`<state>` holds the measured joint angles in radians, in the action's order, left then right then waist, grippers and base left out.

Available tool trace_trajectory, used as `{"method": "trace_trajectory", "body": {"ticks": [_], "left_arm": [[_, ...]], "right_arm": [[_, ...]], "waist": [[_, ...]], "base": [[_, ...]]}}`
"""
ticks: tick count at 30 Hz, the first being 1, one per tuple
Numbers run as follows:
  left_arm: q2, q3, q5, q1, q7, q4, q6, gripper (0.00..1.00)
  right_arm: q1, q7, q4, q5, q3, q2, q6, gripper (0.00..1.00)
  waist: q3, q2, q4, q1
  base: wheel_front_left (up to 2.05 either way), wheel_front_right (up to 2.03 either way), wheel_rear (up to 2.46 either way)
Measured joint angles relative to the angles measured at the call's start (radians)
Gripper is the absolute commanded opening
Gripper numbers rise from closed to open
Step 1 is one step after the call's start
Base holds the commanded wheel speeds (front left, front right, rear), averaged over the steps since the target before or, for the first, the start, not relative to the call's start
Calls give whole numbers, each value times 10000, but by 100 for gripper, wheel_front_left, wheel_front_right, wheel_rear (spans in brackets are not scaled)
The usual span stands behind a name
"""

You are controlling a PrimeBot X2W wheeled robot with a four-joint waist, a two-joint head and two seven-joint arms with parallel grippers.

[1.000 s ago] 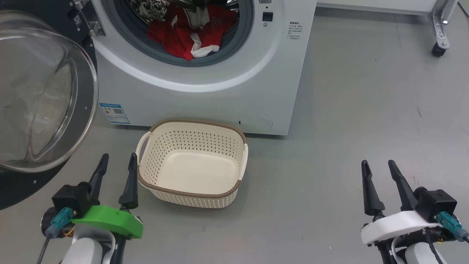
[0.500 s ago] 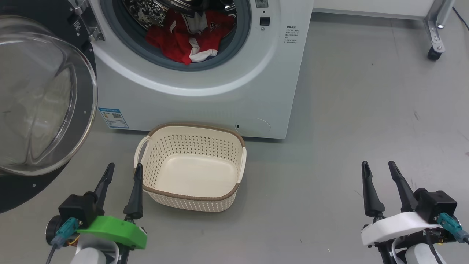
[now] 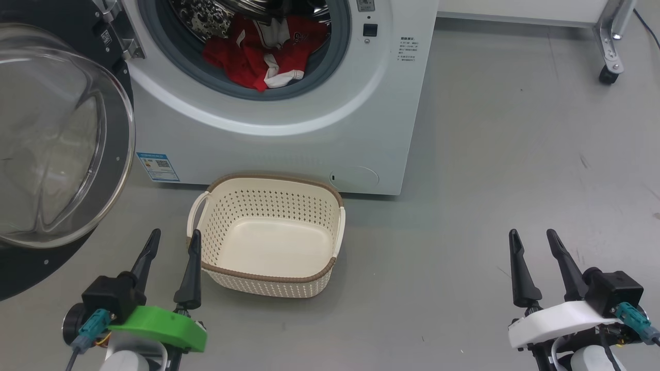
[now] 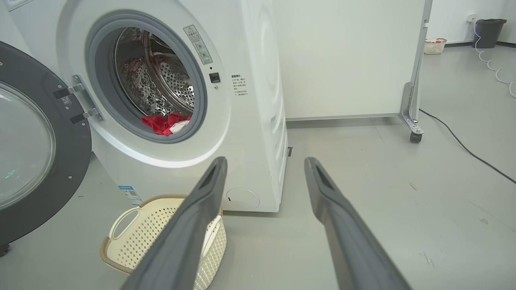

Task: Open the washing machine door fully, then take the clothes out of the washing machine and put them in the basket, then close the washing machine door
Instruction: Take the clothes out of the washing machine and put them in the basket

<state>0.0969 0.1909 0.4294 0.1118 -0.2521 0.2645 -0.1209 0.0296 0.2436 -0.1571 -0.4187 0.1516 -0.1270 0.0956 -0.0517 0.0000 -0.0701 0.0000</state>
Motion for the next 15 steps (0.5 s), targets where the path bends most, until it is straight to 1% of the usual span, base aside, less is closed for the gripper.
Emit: {"method": "trace_trajectory", "body": {"ticks": [15], "left_arm": [[-65, -132, -104, -105, 0, -215, -2, 100]], "right_arm": [[2, 2, 125, 61, -2, -2, 0, 100]], "waist": [[-136, 0, -30, 0]], "base": [[0, 0, 0]]}}
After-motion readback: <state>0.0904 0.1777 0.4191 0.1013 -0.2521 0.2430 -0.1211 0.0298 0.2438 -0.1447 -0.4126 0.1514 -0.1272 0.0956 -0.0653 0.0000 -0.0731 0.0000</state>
